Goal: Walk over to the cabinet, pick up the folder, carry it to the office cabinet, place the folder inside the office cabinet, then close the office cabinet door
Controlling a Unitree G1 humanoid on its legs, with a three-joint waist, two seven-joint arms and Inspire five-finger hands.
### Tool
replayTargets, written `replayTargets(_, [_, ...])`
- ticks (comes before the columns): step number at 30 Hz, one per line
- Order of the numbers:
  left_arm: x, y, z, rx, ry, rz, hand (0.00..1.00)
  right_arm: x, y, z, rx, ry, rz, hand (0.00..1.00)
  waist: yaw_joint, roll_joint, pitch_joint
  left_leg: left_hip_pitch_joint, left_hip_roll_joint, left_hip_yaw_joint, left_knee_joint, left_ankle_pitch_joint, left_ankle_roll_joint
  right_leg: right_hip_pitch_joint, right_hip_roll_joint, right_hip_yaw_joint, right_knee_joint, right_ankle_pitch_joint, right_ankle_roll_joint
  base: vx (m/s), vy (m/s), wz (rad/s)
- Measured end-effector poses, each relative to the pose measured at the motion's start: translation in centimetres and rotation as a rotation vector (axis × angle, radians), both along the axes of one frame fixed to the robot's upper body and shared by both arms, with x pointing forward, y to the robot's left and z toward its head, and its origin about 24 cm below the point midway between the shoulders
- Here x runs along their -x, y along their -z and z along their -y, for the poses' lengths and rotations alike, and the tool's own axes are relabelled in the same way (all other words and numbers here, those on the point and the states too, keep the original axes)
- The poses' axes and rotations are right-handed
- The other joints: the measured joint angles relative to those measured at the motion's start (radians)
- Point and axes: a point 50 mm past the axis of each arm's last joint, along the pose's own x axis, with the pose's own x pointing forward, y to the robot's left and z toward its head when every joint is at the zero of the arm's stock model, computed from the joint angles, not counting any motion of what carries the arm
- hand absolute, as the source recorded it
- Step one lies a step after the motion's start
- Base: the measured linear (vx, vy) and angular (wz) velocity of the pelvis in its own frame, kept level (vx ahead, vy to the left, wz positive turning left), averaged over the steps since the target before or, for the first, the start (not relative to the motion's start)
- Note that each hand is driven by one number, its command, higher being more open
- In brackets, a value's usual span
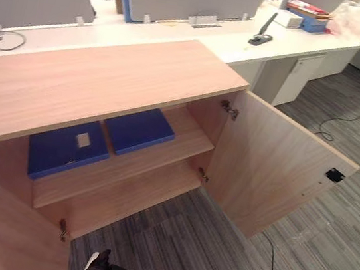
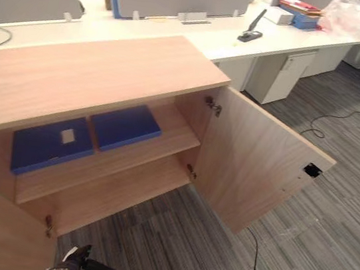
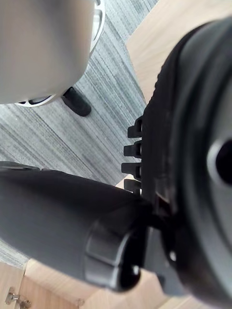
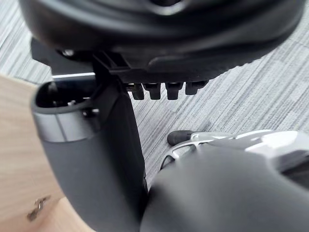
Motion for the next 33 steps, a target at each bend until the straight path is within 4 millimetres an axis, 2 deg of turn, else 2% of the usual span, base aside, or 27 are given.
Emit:
replayTargets(1, [0.5,0.1,0.0,0.003,-0.018,-0.009,1.0,0.3,0.0,0.0,-0.004,0.02,-0.006,1.0,-0.001,0.006,0.001,0.016,0.018,0.019,0.012,-0.003,-0.015,0.013,0.02,0.021,-0.009,0.009,0.0,0.06,-0.141,-0.62])
replayTargets(5, [1.0,0.3,0.6,0.03,-0.057,-0.018,1.0,1.1,0.0,0.5,0.002,0.08,-0.013,1.0,-0.003,0.031,-0.006,0.057,0.074,0.044,0.063,-0.029,-0.037,0.028,0.073,0.081,-0.008,-0.001,-0.014,0.09,-0.124,-0.57])
replayTargets(11, [1.2,0.4,0.6,0.043,-0.092,-0.017,1.0,0.0,-0.6,1.9,0.05,0.116,0.047,1.0,-0.012,0.043,-0.003,0.058,0.12,0.051,0.127,-0.058,-0.052,0.026,0.105,0.122,-0.008,-0.013,-0.029,0.02,-0.062,-0.21])
replayTargets(16, [1.2,0.4,0.6,0.047,-0.108,-0.011,1.0,-3.0,-3.1,6.1,0.195,0.188,0.231,1.0,-0.025,0.07,0.01,0.05,0.146,0.055,0.178,-0.107,-0.051,0.022,0.114,0.132,0.015,-0.025,-0.029,-0.04,-0.012,-0.09])
replayTargets(19, [1.5,0.4,0.5,0.051,-0.123,-0.017,1.0,-5.0,-5.4,8.8,0.293,0.252,0.367,1.0,-0.027,0.091,0.016,0.035,0.166,0.05,0.241,-0.147,-0.029,-0.023,0.111,0.149,0.11,-0.073,-0.029,-0.02,0.009,-0.13])
replayTargets(20, [1.7,0.5,0.5,0.054,-0.14,-0.02,1.0,-6.0,-6.6,9.9,0.334,0.262,0.421,1.0,-0.026,0.096,0.02,0.025,0.162,0.031,0.271,-0.157,0.001,-0.052,0.101,0.163,0.162,-0.102,-0.03,0.01,0.01,-0.24])
replayTargets(21, [2.0,0.5,0.1,0.056,-0.178,-0.018,1.0,-7.1,-7.4,10.8,0.367,0.275,0.463,1.0,-0.027,0.093,0.024,0.0,0.154,-0.051,0.327,-0.15,0.029,-0.07,0.086,0.182,0.199,-0.117,-0.03,0.01,-0.01,-0.27])
replayTargets(22, [2.0,0.4,-0.1,0.053,-0.191,-0.013,1.0,-7.6,-7.8,11.1,0.375,0.284,0.486,1.0,-0.025,0.086,0.028,-0.027,0.149,-0.109,0.371,-0.146,0.035,-0.075,0.078,0.191,0.206,-0.118,-0.031,-0.03,-0.031,-0.33])
replayTargets(23, [1.9,0.3,-0.5,0.048,-0.207,-0.002,1.0,-8.8,-8.7,11.7,0.389,0.308,0.537,1.0,-0.021,0.069,0.038,-0.072,0.112,-0.251,0.422,-0.182,0.021,-0.081,0.055,0.214,0.211,-0.113,-0.032,-0.07,0.032,-0.47])
replayTargets(24, [2.0,0.3,-0.5,0.048,-0.208,0.006,1.0,-9.8,-9.7,12.6,0.412,0.318,0.576,1.0,-0.014,0.077,0.044,-0.084,0.029,-0.384,0.4,-0.244,-0.021,-0.087,0.042,0.244,0.215,-0.11,-0.027,-0.07,0.096,-0.53])
replayTargets(25, [2.3,0.4,-0.5,0.049,-0.21,0.003,1.0,-10.2,-10.2,13.0,0.421,0.321,0.592,1.0,-0.012,0.089,0.048,-0.085,-0.001,-0.426,0.384,-0.248,-0.014,-0.086,0.047,0.254,0.218,-0.109,-0.024,-0.03,0.177,-0.55])
replayTargets(26, [2.8,0.5,-0.4,0.05,-0.214,-0.008,1.0,-10.8,-11.0,13.7,0.439,0.324,0.62,1.0,-0.013,0.122,0.051,-0.076,-0.014,-0.437,0.347,-0.265,0.071,-0.087,0.078,0.263,0.233,-0.115,-0.013,-0.01,0.176,-0.32])
replayTargets(27, [3.2,0.5,-0.6,0.043,-0.219,-0.014,1.0,-10.9,-11.3,14.1,0.445,0.33,0.63,1.0,-0.012,0.112,0.052,-0.068,-0.024,-0.433,0.331,-0.273,0.053,-0.093,0.071,0.267,0.248,-0.117,-0.006,-0.01,0.146,-0.2])
replayTargets(28, [3.4,0.5,-0.6,0.043,-0.221,-0.015,1.0,-11.2,-11.7,14.3,0.448,0.335,0.645,1.0,-0.012,0.113,0.052,-0.068,-0.03,-0.428,0.325,-0.273,0.053,-0.098,0.066,0.271,0.249,-0.113,0.0,-0.02,0.126,-0.17])
replayTargets(30, [4.4,0.6,-0.7,0.055,-0.27,-0.023,1.0,-12.8,-13.9,15.9,0.497,0.323,0.705,1.0,-0.016,0.106,0.058,-0.076,-0.057,-0.411,0.285,-0.254,0.063,-0.136,0.042,0.293,0.256,-0.108,0.009,0.01,0.085,-0.16])
replayTargets(32, [4.3,0.6,-0.6,0.057,-0.271,-0.015,1.0,-13.9,-15.8,17.1,0.542,0.306,0.746,1.0,-0.018,0.115,0.061,-0.079,-0.07,-0.411,0.258,-0.238,0.064,-0.152,0.033,0.294,0.256,-0.108,0.009,0.04,0.04,0.0])
replayTargets(33, [4.3,0.6,-0.7,0.055,-0.271,-0.013,1.0,-15.5,-17.9,18.0,0.574,0.283,0.805,1.0,-0.023,0.131,0.068,-0.074,-0.078,-0.411,0.241,-0.226,0.061,-0.158,0.033,0.294,0.255,-0.107,0.01,0.07,0.026,-0.02])
